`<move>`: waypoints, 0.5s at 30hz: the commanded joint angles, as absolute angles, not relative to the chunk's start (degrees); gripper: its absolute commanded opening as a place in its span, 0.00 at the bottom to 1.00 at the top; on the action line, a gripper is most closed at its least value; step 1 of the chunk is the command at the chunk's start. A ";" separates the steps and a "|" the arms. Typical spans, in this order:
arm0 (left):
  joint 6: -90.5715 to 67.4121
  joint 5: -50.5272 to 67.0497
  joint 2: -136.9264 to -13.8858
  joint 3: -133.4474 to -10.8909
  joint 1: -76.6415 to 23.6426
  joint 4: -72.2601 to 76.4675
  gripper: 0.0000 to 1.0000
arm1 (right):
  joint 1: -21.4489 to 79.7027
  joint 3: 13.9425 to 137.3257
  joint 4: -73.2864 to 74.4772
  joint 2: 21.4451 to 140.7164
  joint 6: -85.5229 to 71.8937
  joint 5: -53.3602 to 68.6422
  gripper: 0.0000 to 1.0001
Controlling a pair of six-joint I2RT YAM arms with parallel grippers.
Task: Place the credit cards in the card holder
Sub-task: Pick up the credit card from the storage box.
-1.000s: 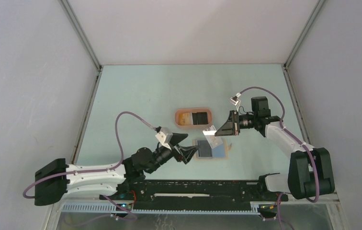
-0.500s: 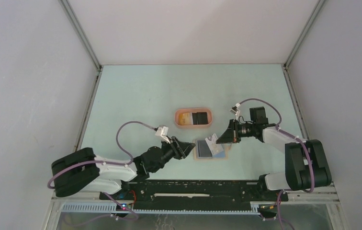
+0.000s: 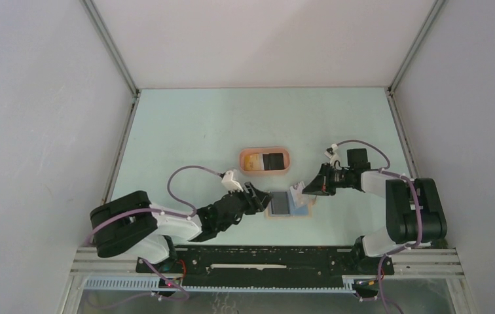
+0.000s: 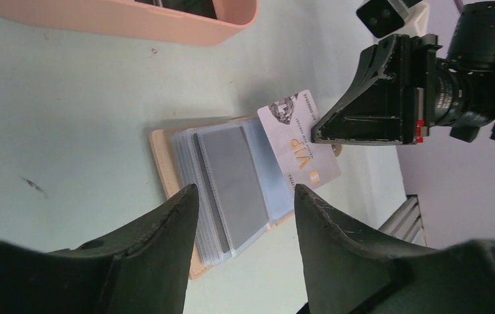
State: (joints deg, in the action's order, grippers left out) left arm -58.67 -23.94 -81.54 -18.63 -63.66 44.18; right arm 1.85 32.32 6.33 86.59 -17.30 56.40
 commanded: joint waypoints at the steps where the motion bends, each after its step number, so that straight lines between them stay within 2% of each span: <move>1: -61.67 -26.96 -83.64 -22.24 -64.51 37.92 0.61 | 1.42 32.34 4.66 88.20 -18.40 57.80 0.00; 15: -63.08 -27.01 -87.55 -25.20 -65.48 34.45 0.60 | 1.40 32.39 4.89 91.38 -17.03 63.28 0.00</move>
